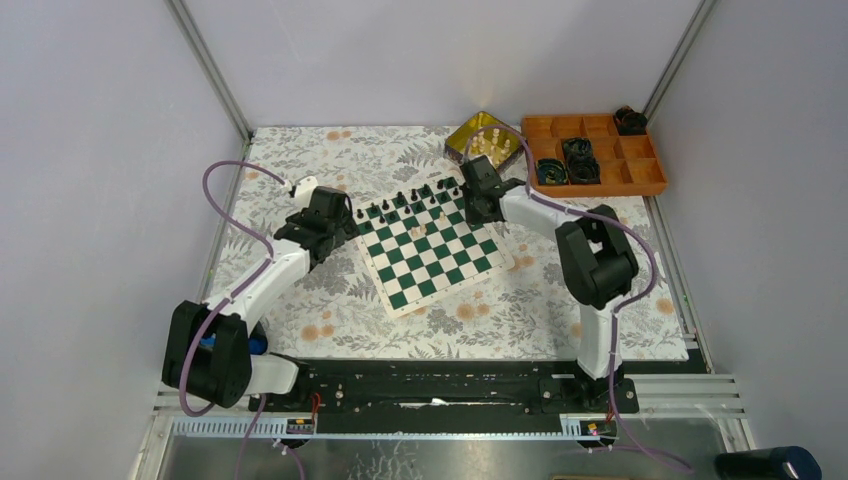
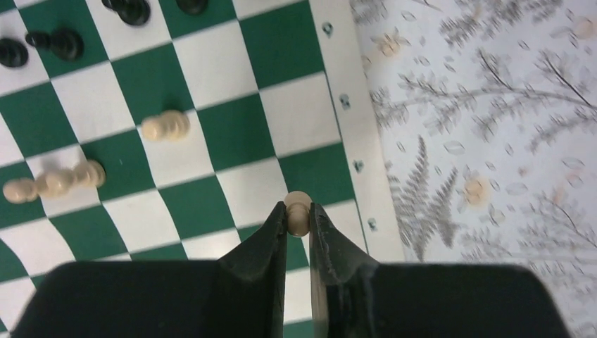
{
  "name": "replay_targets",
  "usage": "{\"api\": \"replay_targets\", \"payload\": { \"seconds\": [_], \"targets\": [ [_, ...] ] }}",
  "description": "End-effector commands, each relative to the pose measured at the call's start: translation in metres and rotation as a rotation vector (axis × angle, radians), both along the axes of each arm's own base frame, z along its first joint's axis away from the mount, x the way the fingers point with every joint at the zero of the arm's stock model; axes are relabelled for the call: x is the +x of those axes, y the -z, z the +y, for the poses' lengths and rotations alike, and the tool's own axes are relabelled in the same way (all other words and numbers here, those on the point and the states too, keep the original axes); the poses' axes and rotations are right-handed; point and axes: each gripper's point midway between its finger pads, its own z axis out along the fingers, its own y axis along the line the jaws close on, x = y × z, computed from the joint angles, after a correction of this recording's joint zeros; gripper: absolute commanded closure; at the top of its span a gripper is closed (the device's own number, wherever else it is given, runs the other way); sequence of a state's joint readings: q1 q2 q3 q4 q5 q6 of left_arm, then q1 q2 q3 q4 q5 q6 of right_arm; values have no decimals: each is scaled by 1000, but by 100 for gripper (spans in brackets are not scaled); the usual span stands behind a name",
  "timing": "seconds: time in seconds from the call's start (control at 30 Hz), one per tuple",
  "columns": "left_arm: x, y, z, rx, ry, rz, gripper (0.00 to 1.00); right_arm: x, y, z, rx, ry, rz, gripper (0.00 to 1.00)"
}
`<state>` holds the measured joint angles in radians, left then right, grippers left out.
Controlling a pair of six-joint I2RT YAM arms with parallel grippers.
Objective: Set up the chess pieces on the board
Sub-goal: Place the chess piece on the chessboard.
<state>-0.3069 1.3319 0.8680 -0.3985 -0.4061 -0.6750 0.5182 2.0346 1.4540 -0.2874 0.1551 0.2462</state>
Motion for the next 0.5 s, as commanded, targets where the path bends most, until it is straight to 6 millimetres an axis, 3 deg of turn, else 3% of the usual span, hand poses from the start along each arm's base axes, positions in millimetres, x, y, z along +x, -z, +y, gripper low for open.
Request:
{"api": "replay_targets", "payload": {
  "seconds": [0.0,0.27,0.47],
  "targets": [
    [0,-4,-1,-19,1,-22,16,-8,-38,-14,-1,26,-96,100],
    [-4,-3,-4,-20,18,-14,17,-42,-20,-33,-12,56,-57,100],
    [-6,-3,-5,-15,29,-12,17,-50,-8,-37,-27,65,-43,100]
  ]
}}
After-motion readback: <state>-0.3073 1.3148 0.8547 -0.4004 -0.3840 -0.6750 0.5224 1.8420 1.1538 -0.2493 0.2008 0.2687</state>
